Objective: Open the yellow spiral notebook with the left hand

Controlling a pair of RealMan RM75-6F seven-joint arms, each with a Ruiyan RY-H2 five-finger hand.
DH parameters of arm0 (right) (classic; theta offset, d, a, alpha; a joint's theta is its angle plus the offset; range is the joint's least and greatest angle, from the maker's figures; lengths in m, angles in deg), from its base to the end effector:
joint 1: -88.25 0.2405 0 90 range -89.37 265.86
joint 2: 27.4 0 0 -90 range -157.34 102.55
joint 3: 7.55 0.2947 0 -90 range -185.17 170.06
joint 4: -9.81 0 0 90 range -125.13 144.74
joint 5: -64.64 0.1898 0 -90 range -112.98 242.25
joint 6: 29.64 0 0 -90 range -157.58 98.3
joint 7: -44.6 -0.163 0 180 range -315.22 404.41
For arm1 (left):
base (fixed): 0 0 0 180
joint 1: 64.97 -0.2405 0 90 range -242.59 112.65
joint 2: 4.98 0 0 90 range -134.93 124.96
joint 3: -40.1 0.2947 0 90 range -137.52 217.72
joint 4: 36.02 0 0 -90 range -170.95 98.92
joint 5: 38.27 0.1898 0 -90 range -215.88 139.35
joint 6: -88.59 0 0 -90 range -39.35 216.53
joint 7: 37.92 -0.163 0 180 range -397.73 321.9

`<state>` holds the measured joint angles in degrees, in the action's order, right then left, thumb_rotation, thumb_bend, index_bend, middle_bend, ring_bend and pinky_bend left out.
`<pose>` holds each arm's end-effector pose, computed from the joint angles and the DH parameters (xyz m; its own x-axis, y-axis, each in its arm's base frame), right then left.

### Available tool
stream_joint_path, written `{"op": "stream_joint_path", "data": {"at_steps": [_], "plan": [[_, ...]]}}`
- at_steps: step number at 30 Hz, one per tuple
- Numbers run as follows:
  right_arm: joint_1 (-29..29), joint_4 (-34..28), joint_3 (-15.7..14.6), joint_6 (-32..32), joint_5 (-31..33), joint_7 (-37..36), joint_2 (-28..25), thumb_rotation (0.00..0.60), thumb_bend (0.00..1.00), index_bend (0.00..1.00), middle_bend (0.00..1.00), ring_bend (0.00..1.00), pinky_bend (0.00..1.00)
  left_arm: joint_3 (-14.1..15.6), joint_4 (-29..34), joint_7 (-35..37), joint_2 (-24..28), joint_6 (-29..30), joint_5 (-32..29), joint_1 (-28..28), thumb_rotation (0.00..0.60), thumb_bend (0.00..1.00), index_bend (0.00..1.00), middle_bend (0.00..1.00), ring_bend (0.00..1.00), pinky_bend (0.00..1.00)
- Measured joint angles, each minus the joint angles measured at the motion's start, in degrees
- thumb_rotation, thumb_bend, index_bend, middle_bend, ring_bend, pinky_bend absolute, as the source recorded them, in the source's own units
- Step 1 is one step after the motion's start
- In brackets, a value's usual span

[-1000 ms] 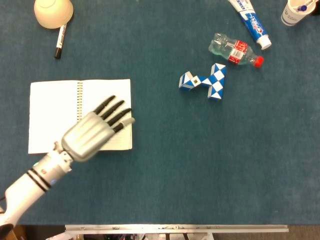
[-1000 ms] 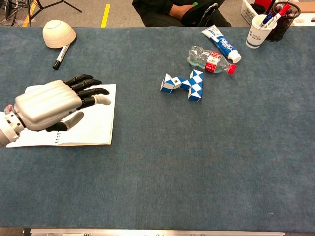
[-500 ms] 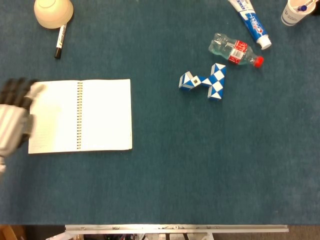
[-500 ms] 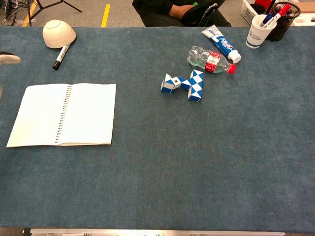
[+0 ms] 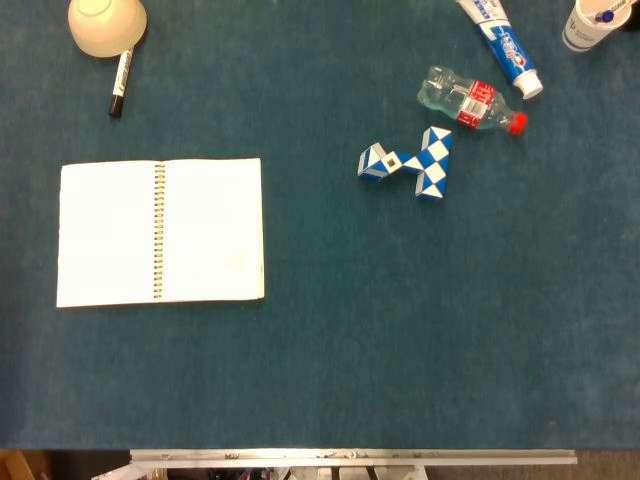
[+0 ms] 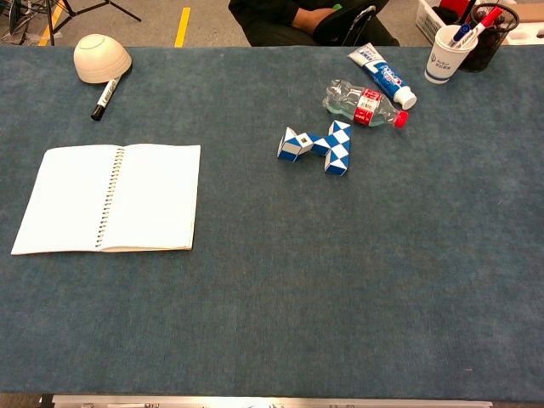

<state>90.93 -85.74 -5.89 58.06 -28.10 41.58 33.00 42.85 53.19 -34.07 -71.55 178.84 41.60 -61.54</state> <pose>-0.3186 -0.1833 0.2078 0.3610 0.0030 0.9326 -0.9284 -0.0934 0.3597 -0.3674 0.1735 0.1901 0.3509 0.0109 0.9364 0.9289 0.1222 -0.3495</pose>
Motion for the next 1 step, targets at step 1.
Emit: {"op": "stream_joint_path", "data": {"at_steps": [1], "plan": [[0.09, -0.07, -0.02, -0.09, -0.06, 0.08, 0.01, 0.6, 0.35, 0.09, 0.1, 0.0, 0.0, -0.13, -0.45, 0.24, -0.24, 0.12, -0.06, -0.42, 0.596, 0.5, 0.1, 0.06, 0.0, 0.0]]}}
